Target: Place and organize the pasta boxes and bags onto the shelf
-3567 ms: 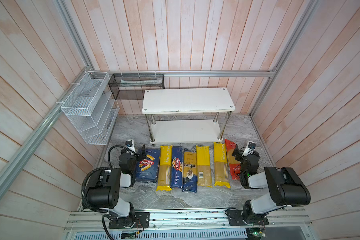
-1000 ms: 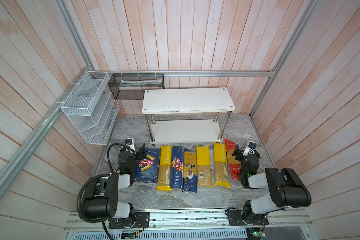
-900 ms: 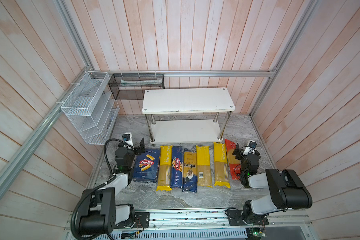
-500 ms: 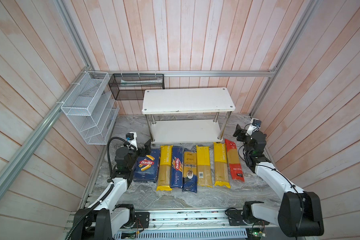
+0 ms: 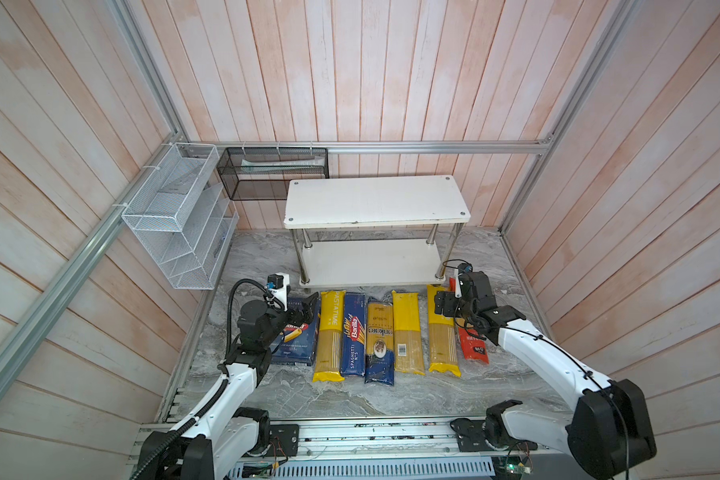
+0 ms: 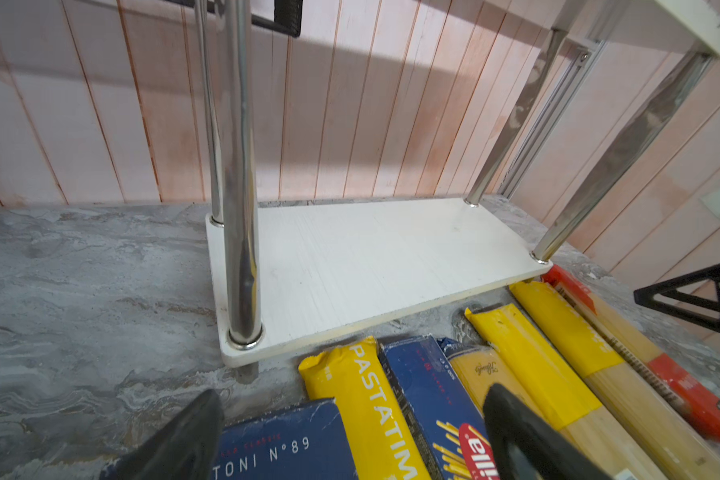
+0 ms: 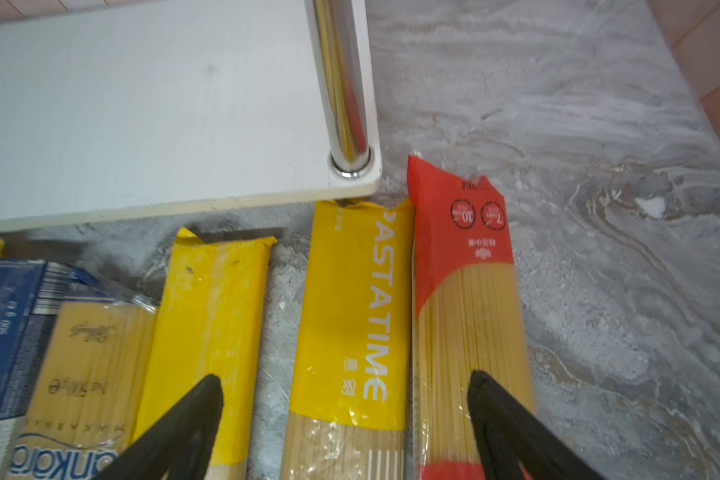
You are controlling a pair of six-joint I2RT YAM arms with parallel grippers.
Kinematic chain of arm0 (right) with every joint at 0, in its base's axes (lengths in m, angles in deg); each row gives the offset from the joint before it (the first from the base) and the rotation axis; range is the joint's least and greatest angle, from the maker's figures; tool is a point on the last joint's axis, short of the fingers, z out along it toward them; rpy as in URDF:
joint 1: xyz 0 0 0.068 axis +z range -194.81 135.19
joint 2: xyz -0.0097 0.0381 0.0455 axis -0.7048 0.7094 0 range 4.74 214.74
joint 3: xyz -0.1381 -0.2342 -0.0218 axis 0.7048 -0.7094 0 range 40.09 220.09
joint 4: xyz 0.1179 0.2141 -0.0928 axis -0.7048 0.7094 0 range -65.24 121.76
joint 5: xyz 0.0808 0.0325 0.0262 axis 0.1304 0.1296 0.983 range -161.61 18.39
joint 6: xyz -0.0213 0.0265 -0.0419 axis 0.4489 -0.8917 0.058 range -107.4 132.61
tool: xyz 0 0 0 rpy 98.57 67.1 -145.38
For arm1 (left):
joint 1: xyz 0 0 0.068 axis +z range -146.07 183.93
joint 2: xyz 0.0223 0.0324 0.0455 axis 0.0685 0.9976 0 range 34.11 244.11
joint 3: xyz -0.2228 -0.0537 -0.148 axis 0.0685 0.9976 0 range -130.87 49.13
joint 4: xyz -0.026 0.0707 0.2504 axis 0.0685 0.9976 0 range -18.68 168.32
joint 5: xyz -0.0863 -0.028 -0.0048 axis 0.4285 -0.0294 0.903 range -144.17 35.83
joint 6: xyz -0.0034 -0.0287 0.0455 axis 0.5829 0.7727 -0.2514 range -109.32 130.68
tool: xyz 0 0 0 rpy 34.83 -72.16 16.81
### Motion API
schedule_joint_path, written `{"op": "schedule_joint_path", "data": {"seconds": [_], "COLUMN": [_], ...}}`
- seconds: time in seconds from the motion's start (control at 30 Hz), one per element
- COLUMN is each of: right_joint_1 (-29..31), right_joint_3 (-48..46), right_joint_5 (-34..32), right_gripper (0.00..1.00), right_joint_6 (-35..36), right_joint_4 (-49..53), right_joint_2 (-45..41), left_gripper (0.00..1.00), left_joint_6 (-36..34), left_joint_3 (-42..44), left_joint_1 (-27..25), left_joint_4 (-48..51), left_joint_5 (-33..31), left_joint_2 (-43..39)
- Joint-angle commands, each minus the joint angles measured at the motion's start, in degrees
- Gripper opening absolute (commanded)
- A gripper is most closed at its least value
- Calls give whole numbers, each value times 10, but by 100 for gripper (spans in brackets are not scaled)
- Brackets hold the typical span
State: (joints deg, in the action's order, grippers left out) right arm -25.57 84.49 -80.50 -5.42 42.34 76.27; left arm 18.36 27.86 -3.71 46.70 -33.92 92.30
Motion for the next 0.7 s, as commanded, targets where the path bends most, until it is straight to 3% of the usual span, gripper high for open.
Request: {"op": "schedule_joint_path", "data": {"seconds": [0.0,0.1,0.23,0.43,0.67], "right_joint_1": [2,6,7,11,12], "right_joint_3": [17,10,-11,-18,-29], "right_joint_5": [14,16,22,17,28], "right_gripper": [92,92,92,92,92], "right_joint_6": [-16,-28,-39,-49,-63], "right_joint_4": [63,53,28,20,11], "right_joint_2": [27,39,50,68,81], "left_gripper": [100,100,100,100,100], "left_joint_6": [-22,-16,-29,-20,-29], "left_joint_3": [1,-1,7,32,22], "left_joint_1": [-1,-1,-1,-1,-1], "left_joint_4": [-11,-26,-32,-48,-43], "left_joint_5": [13,-4,29,7,30], "left_joint_2": [28,36,27,-4,8]}}
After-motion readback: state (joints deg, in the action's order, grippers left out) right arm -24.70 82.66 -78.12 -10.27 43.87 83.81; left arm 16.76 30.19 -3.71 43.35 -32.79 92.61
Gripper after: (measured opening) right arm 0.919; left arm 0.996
